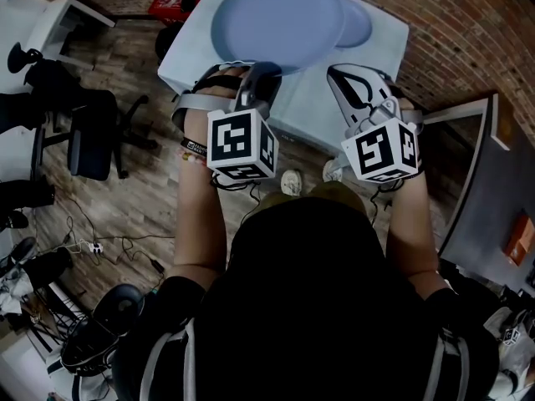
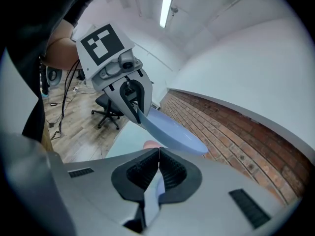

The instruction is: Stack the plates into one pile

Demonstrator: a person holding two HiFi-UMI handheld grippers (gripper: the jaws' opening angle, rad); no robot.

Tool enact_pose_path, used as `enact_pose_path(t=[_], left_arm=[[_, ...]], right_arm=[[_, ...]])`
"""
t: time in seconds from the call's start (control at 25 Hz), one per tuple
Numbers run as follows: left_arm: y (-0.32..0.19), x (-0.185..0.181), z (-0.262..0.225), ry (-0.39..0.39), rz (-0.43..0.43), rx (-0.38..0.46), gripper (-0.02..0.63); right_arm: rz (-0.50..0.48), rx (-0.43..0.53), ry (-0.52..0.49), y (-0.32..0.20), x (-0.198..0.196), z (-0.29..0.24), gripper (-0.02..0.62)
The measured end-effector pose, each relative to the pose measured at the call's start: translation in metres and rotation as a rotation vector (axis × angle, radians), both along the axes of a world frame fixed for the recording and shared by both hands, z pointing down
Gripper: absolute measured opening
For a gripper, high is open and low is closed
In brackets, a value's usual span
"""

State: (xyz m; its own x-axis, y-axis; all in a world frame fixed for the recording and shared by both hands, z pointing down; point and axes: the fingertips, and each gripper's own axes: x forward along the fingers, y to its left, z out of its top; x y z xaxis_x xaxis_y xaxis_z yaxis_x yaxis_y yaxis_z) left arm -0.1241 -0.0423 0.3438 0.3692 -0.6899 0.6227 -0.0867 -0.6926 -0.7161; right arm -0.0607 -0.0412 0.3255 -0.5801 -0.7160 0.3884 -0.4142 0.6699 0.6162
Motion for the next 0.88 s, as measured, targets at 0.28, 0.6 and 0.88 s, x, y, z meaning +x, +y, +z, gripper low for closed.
enact_pose_path(t=[0.28,0.6,0.88], left_arm=[[0.004,-0.008,0.008,-0.013,0.036,0.019,0.032],[-0.008,0.012,0.02,-0.011,0.058,0.004,0.032],[-0.043,0.052,0.029,-0.018,0.043,-0.035,0.032]], right_arm=[[0.025,0.004,0.019,0.009,-0.009,0.005,0.035],[0.037,0.016,0.026,-0.003,0.004,0.005,0.035],[0.025,-0.002,0.006,-0.044,0.045,0.004,0.035]])
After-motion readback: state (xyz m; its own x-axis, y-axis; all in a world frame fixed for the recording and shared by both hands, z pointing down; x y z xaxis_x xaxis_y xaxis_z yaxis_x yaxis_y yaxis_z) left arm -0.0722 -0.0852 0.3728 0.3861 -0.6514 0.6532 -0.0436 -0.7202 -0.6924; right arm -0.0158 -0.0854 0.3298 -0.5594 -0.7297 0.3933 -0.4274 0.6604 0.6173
